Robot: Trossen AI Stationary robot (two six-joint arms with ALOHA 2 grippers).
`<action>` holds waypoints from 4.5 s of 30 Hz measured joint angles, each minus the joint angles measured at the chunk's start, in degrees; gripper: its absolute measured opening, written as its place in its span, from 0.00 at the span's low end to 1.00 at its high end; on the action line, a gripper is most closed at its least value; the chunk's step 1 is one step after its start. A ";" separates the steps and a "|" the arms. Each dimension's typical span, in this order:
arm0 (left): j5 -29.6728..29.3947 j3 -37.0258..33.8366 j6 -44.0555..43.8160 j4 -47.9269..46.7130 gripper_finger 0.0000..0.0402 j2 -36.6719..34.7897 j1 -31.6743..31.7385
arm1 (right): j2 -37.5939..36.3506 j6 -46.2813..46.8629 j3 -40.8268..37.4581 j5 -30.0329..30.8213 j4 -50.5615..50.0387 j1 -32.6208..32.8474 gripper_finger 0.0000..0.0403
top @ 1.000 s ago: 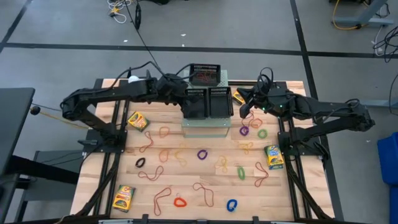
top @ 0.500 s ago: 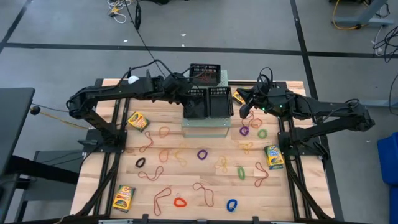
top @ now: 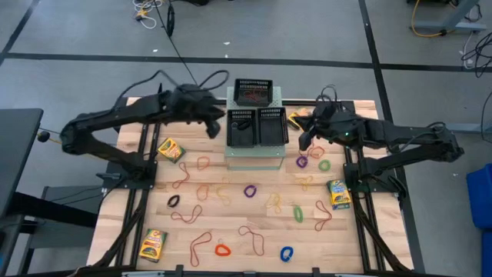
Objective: Pick & Place Office Desk Supplies
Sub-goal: Put the yellow crayon box into the bottom right black bin
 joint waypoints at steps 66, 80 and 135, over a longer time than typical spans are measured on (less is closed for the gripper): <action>4.88 -39.82 -17.36 42.18 0.02 -19.32 0.88 | 20.34 43.79 -31.14 -20.94 23.89 -42.04 0.06; 4.86 -39.82 -16.97 41.43 0.02 -19.30 0.88 | 23.34 38.70 -31.14 -23.73 28.59 -44.00 0.31; 6.15 -39.80 -14.91 41.56 0.02 -19.30 0.88 | 9.08 61.84 -36.12 -27.70 14.36 -40.02 0.45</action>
